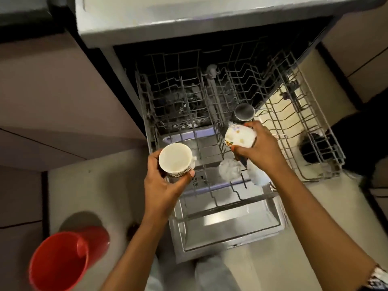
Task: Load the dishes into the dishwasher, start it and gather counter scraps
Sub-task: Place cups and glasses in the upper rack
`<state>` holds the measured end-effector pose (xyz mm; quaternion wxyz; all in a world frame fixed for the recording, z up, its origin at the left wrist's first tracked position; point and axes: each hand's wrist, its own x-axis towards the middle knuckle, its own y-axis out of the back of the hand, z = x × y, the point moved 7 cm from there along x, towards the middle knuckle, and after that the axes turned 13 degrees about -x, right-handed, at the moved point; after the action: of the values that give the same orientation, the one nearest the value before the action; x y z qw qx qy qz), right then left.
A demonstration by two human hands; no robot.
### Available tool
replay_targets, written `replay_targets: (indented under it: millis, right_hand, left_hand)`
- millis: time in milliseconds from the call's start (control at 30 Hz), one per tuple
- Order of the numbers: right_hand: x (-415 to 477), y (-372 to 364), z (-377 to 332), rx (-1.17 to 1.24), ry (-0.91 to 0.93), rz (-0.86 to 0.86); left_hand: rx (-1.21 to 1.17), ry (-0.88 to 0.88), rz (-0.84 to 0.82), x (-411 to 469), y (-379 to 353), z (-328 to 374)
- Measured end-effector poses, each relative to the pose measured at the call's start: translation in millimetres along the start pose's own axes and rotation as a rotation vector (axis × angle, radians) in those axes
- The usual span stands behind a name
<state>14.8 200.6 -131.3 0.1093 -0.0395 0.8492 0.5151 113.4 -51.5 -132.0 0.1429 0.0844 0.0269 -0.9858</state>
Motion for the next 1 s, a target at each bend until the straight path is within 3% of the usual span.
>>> replay_targets:
  millis: [267,433,1000]
  right_hand:
    - [53.4,-28.2,-34.7,-0.607,0.429,-0.307]
    - [57.6,-49.8,-43.3,-0.862,0.613,-0.377]
    - [50.8,-88.0,-37.5,-0.938,0.784,-0.402]
  left_hand:
    - [0.035,-0.03,0.045,18.4,-18.9,-27.1]
    - [0.046,-0.016,0.064,27.8,-21.2,-33.0]
    - [0.094,-0.007,0.066,25.1,-17.7,-41.8]
